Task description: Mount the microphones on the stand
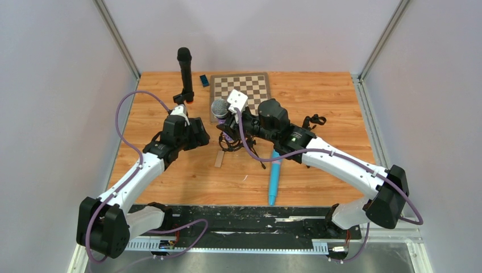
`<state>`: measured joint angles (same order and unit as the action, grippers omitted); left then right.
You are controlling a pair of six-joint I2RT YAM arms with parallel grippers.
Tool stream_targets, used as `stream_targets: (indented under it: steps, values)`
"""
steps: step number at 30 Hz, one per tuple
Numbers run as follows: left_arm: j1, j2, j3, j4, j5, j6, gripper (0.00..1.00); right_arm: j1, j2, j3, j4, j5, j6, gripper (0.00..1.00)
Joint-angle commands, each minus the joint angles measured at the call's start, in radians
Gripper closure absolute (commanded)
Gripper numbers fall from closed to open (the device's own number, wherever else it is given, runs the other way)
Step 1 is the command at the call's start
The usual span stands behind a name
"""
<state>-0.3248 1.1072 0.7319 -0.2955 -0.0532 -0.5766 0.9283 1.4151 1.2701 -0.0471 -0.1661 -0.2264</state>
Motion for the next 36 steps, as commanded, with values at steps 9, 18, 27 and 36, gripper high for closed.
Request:
stream_targets:
  steps: [9, 18, 27, 36]
  values:
    - [0.004, 0.005, 0.017, 0.009, -0.01, 0.001, 0.0, 0.001, -0.07, 0.055, 0.0, -0.049, 0.053, 1.0]
    - [0.004, 0.009, 0.019, 0.009, -0.011, 0.004, 0.0, 0.002, -0.091, 0.034, 0.064, -0.012, 0.078, 1.0]
    - [0.004, 0.016, 0.021, 0.007, -0.013, 0.006, 0.0, 0.002, -0.055, 0.038, 0.068, 0.075, 0.054, 1.0]
    - [0.004, 0.025, 0.026, 0.004, -0.021, 0.015, 0.0, 0.002, -0.022, 0.029, 0.067, 0.073, 0.056, 1.0]
